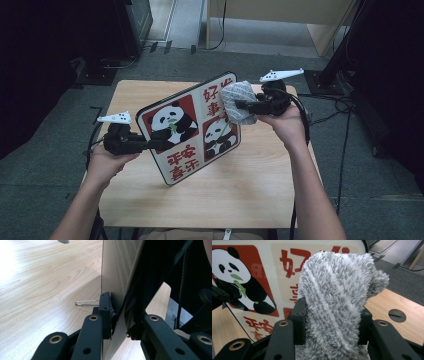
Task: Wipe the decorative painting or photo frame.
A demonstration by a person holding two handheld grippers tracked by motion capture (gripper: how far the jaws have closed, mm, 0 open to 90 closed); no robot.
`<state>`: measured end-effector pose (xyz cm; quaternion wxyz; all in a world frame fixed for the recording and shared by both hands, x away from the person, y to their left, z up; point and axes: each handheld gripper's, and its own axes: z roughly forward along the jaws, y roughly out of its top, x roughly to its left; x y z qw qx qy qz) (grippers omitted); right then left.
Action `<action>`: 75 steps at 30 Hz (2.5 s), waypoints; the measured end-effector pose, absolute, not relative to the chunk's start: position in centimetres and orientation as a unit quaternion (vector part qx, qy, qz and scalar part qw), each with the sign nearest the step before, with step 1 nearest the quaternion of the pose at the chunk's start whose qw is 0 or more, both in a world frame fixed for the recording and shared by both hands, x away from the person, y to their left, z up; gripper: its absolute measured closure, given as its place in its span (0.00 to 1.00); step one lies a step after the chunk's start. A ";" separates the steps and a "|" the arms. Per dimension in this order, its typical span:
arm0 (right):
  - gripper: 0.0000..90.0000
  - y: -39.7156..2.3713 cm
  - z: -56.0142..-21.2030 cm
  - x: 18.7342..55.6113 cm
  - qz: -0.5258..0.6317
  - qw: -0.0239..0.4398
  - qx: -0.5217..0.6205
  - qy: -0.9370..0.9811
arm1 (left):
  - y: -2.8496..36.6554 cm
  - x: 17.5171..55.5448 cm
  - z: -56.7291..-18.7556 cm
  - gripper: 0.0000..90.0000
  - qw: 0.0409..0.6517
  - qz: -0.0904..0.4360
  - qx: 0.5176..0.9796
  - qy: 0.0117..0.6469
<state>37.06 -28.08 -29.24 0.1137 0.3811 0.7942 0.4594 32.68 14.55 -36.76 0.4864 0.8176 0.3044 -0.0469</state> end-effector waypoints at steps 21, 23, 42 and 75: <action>0.63 -28.9 -32.4 36.5 0.473 0.101 0.381 0.788 | 14.6 32.8 -36.8 0.86 0.487 -0.047 0.817 0.304; 0.62 -28.9 -32.7 36.4 0.472 0.100 0.382 0.788 | 14.6 32.9 -36.8 0.86 0.487 -0.047 0.818 0.303; 0.62 -28.7 -34.8 35.7 0.461 0.098 0.383 0.795 | 14.6 32.7 -36.8 0.85 0.489 -0.048 0.817 0.302; 0.62 -29.3 -39.7 35.0 0.431 0.064 0.404 0.805 | 14.6 32.6 -36.7 0.85 0.489 -0.048 0.819 0.298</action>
